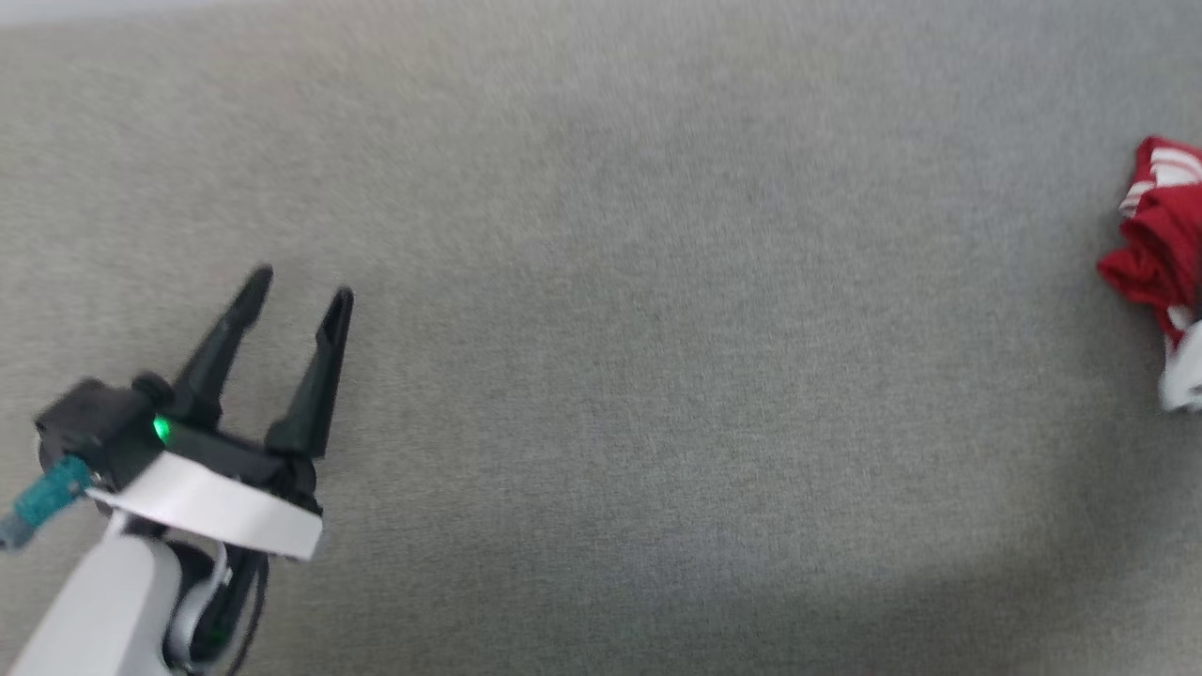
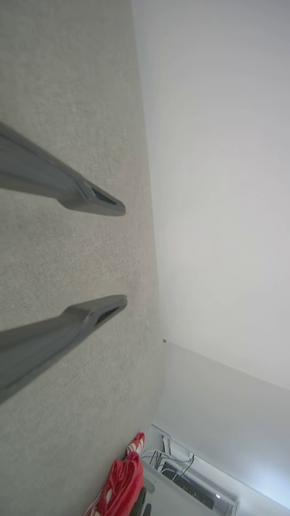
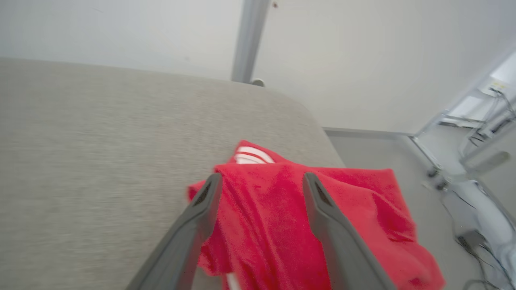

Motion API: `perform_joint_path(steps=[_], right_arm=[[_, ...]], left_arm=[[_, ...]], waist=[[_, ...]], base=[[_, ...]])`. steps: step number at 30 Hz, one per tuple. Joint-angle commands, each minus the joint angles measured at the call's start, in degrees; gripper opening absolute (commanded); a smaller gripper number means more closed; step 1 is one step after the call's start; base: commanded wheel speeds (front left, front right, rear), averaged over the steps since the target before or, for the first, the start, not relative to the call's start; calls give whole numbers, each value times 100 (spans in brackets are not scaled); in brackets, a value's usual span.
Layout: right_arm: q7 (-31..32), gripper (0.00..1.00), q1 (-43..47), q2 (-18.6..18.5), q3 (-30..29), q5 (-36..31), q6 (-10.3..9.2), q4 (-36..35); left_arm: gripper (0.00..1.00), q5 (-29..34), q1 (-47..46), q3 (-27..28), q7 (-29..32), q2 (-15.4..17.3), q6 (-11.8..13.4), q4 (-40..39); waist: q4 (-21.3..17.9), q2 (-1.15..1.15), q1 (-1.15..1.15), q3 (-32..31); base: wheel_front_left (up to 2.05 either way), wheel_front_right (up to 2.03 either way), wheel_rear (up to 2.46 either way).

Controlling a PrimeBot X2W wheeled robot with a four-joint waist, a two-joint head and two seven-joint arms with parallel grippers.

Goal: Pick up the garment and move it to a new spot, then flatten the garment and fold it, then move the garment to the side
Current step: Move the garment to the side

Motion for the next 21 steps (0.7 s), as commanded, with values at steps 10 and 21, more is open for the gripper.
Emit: perform_joint_path(steps=[10, 21], right_arm=[[-771, 100, 952, 628, 1416, 1245, -2, 42], [-1053, 100, 2002, 747, 2010, 2007, -2, -539]], left_arm=[[100, -73, 1136, 299, -28, -684, 14, 851], [100, 43, 1986, 640, -29, -1184, 14, 989]], waist=[[569, 0, 0, -1260], [926, 0, 0, -2084]], base=[[0, 0, 0], [0, 0, 0]])
